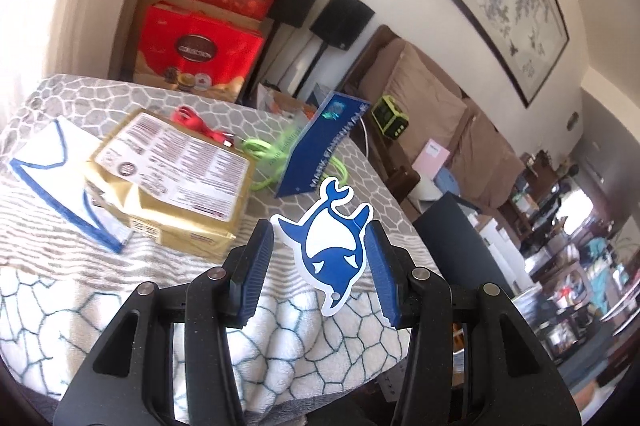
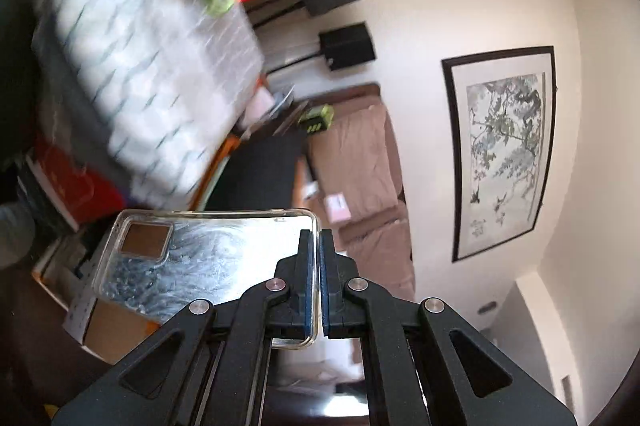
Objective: Organize objects
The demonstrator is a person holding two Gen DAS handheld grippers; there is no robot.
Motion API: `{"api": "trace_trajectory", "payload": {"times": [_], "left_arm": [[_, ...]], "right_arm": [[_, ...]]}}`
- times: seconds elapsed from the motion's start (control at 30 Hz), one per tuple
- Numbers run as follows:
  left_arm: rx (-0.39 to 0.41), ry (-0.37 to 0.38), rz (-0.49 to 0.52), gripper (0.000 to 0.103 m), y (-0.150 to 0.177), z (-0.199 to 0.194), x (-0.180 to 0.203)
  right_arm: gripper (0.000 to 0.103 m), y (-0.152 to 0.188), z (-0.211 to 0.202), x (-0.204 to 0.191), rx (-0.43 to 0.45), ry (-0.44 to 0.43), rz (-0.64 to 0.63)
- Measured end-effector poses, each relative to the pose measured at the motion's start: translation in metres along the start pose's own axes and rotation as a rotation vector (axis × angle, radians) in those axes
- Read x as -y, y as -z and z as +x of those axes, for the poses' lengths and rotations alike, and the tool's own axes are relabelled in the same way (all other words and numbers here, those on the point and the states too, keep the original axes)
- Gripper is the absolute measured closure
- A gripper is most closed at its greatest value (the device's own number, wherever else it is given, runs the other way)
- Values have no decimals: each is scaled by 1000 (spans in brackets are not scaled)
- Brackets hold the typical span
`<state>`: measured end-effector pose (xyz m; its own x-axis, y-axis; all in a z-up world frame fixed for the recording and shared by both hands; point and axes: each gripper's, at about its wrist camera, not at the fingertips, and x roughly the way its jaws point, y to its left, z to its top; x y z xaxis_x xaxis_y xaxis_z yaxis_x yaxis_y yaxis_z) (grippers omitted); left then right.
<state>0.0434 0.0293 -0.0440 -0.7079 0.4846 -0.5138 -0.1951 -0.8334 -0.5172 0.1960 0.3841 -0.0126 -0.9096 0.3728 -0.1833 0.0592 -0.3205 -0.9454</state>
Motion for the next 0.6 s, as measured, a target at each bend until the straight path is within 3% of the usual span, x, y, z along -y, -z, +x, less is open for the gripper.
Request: {"api": "trace_trajectory", "payload": {"times": [0.03,0.27,0.37,0.43,0.6], "left_arm": [[10,-5,-6,59,-2,-3,-2],[77,-52,-30,59,-11,-40,-16],[92,-74,-41,59,-14,-51,-24],[92,-80,-57,59,-16,-53,-31],[71,-117,-57,59,-15,-43,-38]], "right_arm": [[102,-10,3,-14,15,-5,11],[102,-86,3,61,160,-95,236],[102,-110,22,72,180,-212,397],[102,-124,37,73,172,-342,522],[102,-127,102,11,68,-559,696]]}}
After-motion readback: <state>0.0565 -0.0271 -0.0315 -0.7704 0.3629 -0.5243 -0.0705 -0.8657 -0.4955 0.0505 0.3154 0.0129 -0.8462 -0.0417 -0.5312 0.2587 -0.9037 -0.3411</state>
